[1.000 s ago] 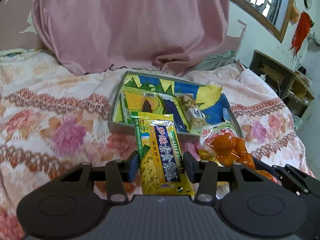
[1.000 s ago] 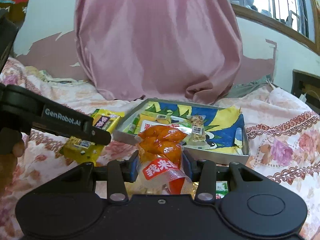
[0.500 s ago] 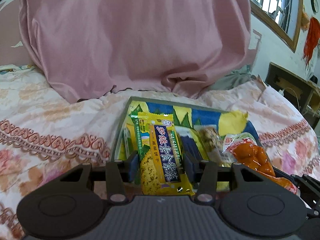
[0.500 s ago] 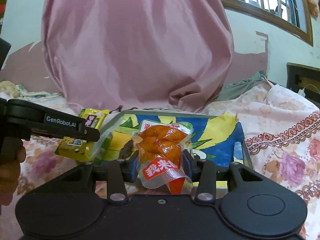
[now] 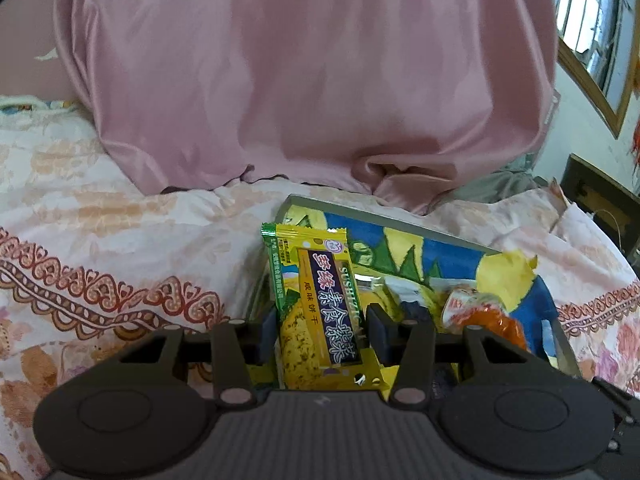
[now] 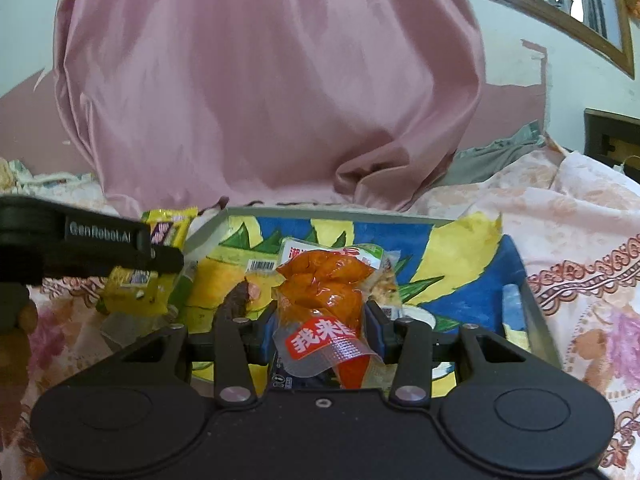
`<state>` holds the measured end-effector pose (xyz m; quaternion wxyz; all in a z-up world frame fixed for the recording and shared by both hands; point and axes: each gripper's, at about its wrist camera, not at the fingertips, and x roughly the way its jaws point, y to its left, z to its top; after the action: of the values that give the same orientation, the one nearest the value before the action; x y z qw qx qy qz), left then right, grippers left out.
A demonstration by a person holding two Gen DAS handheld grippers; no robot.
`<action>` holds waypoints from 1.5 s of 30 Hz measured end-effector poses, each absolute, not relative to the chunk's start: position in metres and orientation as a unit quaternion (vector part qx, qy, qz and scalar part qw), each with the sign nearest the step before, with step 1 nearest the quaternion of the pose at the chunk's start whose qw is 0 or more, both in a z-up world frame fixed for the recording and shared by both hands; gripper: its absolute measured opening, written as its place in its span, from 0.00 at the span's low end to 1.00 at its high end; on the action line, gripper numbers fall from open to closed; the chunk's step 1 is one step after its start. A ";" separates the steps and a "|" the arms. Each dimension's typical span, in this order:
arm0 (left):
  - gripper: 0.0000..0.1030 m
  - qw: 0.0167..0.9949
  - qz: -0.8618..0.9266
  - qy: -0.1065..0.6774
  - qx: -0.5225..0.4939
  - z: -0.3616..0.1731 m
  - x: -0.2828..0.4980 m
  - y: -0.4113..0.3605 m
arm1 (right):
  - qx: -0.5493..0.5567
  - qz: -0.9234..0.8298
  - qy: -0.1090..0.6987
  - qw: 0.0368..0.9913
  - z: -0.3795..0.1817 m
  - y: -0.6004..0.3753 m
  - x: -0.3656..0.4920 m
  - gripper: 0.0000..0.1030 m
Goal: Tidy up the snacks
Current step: 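Lower both packets into the tray and open both grippers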
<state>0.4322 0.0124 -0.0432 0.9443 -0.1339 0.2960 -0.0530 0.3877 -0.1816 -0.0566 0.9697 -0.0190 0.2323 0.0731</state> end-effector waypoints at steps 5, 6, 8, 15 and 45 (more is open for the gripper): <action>0.50 0.941 -0.053 0.308 -0.131 -0.057 0.439 0.012 | -0.025 0.074 0.249 0.965 -0.069 -0.174 0.395 0.44; 0.50 0.940 -0.054 0.310 -0.131 -0.059 0.440 0.011 | -0.027 0.074 0.250 0.965 -0.070 -0.172 0.396 0.44; 0.50 0.937 -0.055 0.319 -0.131 -0.063 0.441 0.009 | -0.031 0.074 0.251 0.965 -0.072 -0.170 0.397 0.44; 0.50 0.934 -0.055 0.334 -0.118 -0.073 0.443 -0.001 | -0.046 0.071 0.253 0.964 -0.076 -0.166 0.399 0.44; 0.74 0.934 -0.039 0.333 -0.125 -0.046 0.422 0.008 | -0.040 0.038 0.238 0.970 -0.055 -0.182 0.383 0.83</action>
<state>0.4216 0.0081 -0.0457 0.9337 -0.1252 0.3330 -0.0394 0.3828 -0.1818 -0.0550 0.9698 -0.0402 0.2376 0.0385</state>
